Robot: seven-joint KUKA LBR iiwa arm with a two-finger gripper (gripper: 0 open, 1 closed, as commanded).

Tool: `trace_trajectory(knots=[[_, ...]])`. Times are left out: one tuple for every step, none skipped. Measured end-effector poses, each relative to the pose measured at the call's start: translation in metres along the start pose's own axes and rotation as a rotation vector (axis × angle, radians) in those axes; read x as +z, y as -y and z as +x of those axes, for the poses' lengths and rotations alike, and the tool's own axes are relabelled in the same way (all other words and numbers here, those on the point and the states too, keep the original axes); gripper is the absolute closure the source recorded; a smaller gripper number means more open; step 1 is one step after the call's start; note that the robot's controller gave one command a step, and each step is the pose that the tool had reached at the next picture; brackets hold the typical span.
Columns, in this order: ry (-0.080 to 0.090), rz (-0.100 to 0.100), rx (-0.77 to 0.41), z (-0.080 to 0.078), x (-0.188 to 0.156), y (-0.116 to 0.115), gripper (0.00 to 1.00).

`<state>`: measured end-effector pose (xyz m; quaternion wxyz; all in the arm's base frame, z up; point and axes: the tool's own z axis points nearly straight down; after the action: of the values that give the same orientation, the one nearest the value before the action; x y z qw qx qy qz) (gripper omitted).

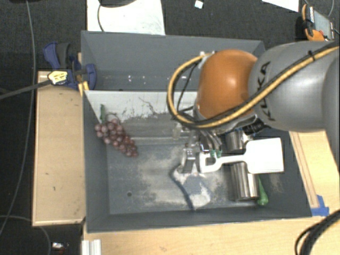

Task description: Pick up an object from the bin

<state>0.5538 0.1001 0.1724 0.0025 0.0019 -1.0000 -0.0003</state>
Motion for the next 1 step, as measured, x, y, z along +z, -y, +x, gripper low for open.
trace_trajectory(knots=[[0.007, -0.001, 0.004, -0.0019, -0.0038, 0.0006, 0.0]])
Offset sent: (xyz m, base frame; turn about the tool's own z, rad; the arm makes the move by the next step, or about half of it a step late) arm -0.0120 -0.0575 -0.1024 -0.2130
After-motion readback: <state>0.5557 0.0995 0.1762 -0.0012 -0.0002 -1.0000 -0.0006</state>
